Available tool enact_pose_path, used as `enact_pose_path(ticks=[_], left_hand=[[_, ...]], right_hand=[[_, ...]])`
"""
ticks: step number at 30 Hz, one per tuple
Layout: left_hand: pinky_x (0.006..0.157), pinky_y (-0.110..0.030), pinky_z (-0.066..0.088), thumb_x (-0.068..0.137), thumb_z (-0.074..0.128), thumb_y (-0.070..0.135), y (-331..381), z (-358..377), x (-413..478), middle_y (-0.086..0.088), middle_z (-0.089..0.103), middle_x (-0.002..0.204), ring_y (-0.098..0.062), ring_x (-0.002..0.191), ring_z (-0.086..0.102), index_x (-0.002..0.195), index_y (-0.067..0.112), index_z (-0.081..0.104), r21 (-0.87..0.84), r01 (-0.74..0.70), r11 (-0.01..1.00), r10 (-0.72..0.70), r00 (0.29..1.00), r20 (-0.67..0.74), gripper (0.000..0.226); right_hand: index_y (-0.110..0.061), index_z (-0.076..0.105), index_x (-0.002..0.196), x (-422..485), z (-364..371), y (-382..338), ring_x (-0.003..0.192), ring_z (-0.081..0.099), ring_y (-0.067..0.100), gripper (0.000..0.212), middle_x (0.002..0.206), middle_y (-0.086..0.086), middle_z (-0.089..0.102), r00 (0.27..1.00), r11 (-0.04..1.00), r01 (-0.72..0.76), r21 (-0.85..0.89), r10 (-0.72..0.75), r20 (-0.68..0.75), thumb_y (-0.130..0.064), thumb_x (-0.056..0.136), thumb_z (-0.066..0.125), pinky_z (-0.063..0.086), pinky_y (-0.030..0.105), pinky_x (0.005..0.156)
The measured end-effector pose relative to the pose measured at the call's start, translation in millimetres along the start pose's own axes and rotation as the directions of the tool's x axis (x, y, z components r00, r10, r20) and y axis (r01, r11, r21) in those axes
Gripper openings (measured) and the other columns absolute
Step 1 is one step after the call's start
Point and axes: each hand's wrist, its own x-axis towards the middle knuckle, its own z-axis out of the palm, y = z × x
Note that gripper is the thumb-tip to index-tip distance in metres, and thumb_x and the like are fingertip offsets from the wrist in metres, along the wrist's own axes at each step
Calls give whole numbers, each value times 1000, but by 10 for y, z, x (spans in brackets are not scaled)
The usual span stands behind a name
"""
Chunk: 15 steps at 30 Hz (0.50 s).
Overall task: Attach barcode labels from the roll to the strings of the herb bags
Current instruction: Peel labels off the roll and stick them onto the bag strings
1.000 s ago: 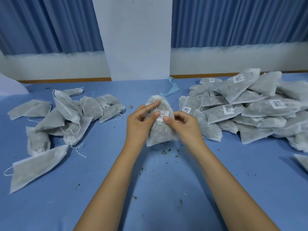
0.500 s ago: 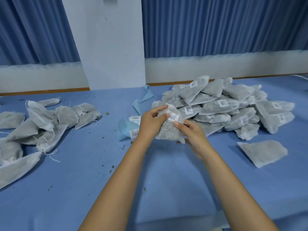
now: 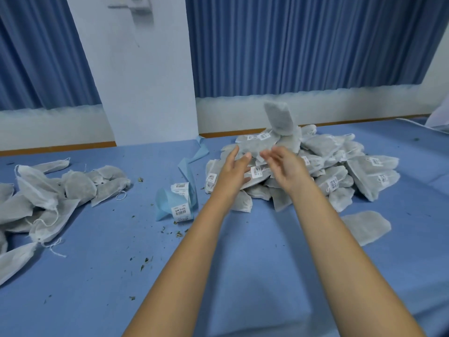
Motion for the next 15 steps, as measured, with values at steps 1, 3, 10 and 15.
enact_pose_path(ticks=[1,3,10,15], left_hand=[[107,-42,44,100,49,33,-14,-11,7,-4,52,138,-22,127,52,149,25,32,7,4,1000,-4,1000,-10,52],[106,-41,45,100,51,34,-48,-52,5,-2,57,131,-20,123,55,142,23,42,31,4,1000,-3,999,-35,45],[93,-30,53,94,49,9,-156,-575,-167,-2,73,103,-12,100,67,102,11,75,303,-29,952,98,972,-214,27],[89,-28,53,93,48,2,-235,-1181,-326,-10,73,102,-18,98,68,100,4,74,336,-17,942,135,934,-330,27]], right_hand=[[5,59,89,-53,9,110,77,68,18,12,85,16,63,999,997,-20,-78,23,34,-1,94,51,56,18,71],[10,62,94,-174,63,374,77,65,19,15,89,18,64,989,969,-43,-245,76,129,2,91,50,55,21,73],[4,62,89,-498,528,1138,76,61,14,27,84,13,63,985,888,33,-459,48,165,12,89,36,48,19,65],[1,64,86,-640,859,1703,87,60,22,28,90,19,63,974,868,11,-497,103,203,13,87,39,45,29,73]])
